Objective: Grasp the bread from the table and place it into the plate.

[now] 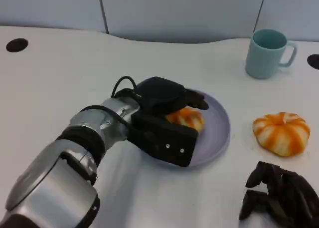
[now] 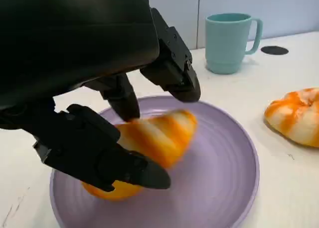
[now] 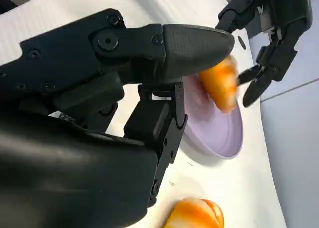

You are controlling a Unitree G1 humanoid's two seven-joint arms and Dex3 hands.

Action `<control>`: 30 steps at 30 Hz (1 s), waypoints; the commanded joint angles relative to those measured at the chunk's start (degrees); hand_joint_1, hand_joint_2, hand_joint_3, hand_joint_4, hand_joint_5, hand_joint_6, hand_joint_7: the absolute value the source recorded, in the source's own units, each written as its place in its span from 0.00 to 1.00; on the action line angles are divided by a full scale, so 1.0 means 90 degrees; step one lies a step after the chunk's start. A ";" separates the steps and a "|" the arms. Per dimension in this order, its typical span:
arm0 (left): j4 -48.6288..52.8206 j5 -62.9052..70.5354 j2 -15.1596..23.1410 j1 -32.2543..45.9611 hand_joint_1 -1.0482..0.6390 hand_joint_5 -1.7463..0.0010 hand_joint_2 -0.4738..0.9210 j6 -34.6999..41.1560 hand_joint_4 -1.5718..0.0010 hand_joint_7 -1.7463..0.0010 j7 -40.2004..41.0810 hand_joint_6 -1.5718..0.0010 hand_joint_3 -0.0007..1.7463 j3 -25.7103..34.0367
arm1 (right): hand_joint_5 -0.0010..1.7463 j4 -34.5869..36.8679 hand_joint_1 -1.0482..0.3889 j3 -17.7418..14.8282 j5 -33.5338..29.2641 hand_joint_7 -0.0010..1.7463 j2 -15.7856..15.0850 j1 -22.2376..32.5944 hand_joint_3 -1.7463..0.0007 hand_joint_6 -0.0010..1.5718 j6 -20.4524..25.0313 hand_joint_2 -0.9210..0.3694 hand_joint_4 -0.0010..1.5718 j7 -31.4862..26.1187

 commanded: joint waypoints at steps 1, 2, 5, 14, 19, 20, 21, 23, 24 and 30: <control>-0.0064 -0.0044 0.0082 -0.0153 0.09 0.76 1.00 0.0062 1.00 1.00 -0.0093 0.90 0.15 0.0024 | 0.65 0.0118 0.44 -0.0017 -0.0002 0.63 -0.0039 0.0057 0.72 0.68 -0.0037 0.00 0.76 0.0030; -0.0067 -0.0027 0.0086 -0.0153 0.08 0.84 1.00 0.0071 1.00 0.99 -0.0060 0.93 0.17 0.0013 | 0.65 0.0125 0.44 -0.0019 -0.0013 0.63 -0.0036 0.0055 0.73 0.69 -0.0041 0.00 0.76 0.0017; -0.0074 -0.0028 0.0103 -0.0148 0.07 0.91 1.00 0.0095 1.00 0.98 -0.0011 0.97 0.19 0.0026 | 0.65 0.0135 0.43 -0.0021 -0.0024 0.63 -0.0039 0.0049 0.73 0.69 -0.0037 0.00 0.76 0.0003; -0.0111 -0.0331 0.0250 0.0044 0.04 1.00 1.00 -0.0037 1.00 0.99 -0.0030 0.98 0.22 0.0353 | 0.65 0.0006 0.44 -0.0044 0.0014 0.63 -0.0048 0.0037 0.74 0.70 0.0248 0.00 0.77 -0.0130; -0.0158 -0.1435 0.0392 0.0503 0.04 0.98 1.00 -0.0501 0.96 0.97 -0.0859 0.95 0.20 0.1256 | 0.65 0.0060 0.43 -0.0041 -0.0029 0.63 -0.0065 0.0029 0.74 0.70 0.0098 0.00 0.77 -0.0073; -0.0177 -0.1596 0.0413 0.0579 0.03 0.98 1.00 -0.0559 0.96 0.98 -0.1002 0.95 0.20 0.1378 | 0.65 0.0071 0.43 -0.0048 -0.0025 0.63 -0.0062 0.0022 0.74 0.70 0.0085 0.00 0.77 -0.0070; -0.0201 -0.1755 0.0433 0.0650 0.03 0.98 1.00 -0.0603 0.96 0.98 -0.1179 0.95 0.20 0.1501 | 0.65 0.0089 0.43 -0.0040 -0.0052 0.63 -0.0067 0.0017 0.75 0.70 0.0042 0.00 0.77 -0.0073; -0.0266 -0.2211 0.0440 0.0828 0.03 0.98 1.00 -0.0724 0.96 0.98 -0.1637 0.95 0.20 0.1851 | 0.65 0.0124 0.43 -0.0037 -0.0063 0.63 -0.0082 -0.0003 0.74 0.70 0.0025 0.00 0.77 -0.0059; -0.0307 -0.2484 0.0426 0.0935 0.04 0.98 1.00 -0.0793 0.96 0.97 -0.1875 0.94 0.20 0.2059 | 0.66 0.0141 0.43 -0.0040 -0.0055 0.63 -0.0090 -0.0012 0.74 0.70 0.0029 0.00 0.76 -0.0044; -0.0695 -0.4275 0.0221 0.1601 0.08 0.89 1.00 -0.0689 0.83 0.94 -0.3286 0.84 0.16 0.3403 | 0.66 0.0173 0.43 -0.0052 -0.0028 0.63 -0.0101 -0.0042 0.74 0.70 0.0030 0.00 0.76 0.0000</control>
